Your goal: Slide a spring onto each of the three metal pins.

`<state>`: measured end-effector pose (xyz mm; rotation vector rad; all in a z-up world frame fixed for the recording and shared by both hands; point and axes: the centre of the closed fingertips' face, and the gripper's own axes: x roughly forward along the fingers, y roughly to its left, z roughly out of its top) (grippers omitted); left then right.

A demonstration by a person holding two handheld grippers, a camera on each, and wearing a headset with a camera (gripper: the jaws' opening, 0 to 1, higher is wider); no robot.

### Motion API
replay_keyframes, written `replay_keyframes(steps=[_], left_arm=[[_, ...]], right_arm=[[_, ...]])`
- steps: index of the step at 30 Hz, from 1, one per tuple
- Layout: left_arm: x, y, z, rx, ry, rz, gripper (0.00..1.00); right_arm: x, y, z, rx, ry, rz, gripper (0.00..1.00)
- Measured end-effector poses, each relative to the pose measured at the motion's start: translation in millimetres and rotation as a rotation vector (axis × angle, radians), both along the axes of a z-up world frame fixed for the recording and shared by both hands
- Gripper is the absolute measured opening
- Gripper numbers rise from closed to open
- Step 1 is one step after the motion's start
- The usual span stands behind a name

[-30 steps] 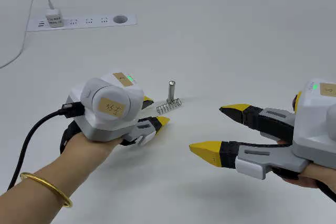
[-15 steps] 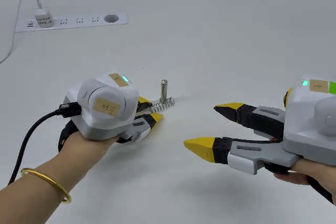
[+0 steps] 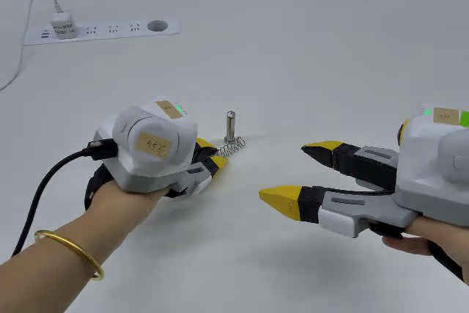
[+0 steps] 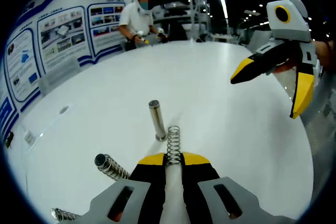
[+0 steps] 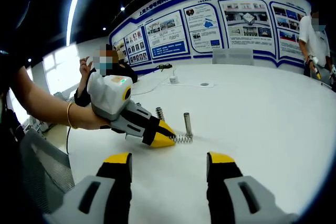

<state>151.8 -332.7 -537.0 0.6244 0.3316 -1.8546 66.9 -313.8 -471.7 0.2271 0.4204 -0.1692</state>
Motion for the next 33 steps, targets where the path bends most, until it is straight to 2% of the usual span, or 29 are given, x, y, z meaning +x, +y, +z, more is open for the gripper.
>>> replay_keyframes(steps=[6,12,19,20,23,26,29,32,33], left_arm=[[-4.0,11.6,4.7,-0.014,0.009,-0.001,0.1],[-8.3,21.9,21.1,-0.054,0.034,0.007,0.1],[-11.0,31.4,46.3,-0.122,0.151,0.059,0.1],[-12.5,33.5,51.3,-0.136,0.182,0.062,0.1],[-12.0,38.3,59.6,-0.157,0.2,0.071,0.1],[-13.3,43.0,69.9,-0.186,0.227,0.077,0.1],[-13.8,48.6,78.5,-0.21,0.238,0.08,0.1],[-15.7,53.5,86.5,-0.233,0.267,0.077,0.1],[-15.7,56.2,88.7,-0.238,0.267,0.076,0.1]], right_arm=[[0.1,-3.7,5.2,0.019,-0.017,-0.021,0.58],[2.9,-4.9,12.6,0.046,-0.047,-0.042,0.57],[12.5,-4.3,23.5,0.095,-0.097,-0.045,0.54],[15.2,-3.9,26.8,0.11,-0.112,-0.045,0.54],[21.4,-2.1,33.4,0.153,-0.147,-0.044,0.52],[27.8,-1.2,36.9,0.175,-0.16,-0.036,0.5],[34.6,2.5,40.4,0.205,-0.175,-0.023,0.48],[40.6,6.2,43.6,0.237,-0.188,-0.011,0.44],[43.3,8.5,45.9,0.251,-0.198,-0.003,0.43]])
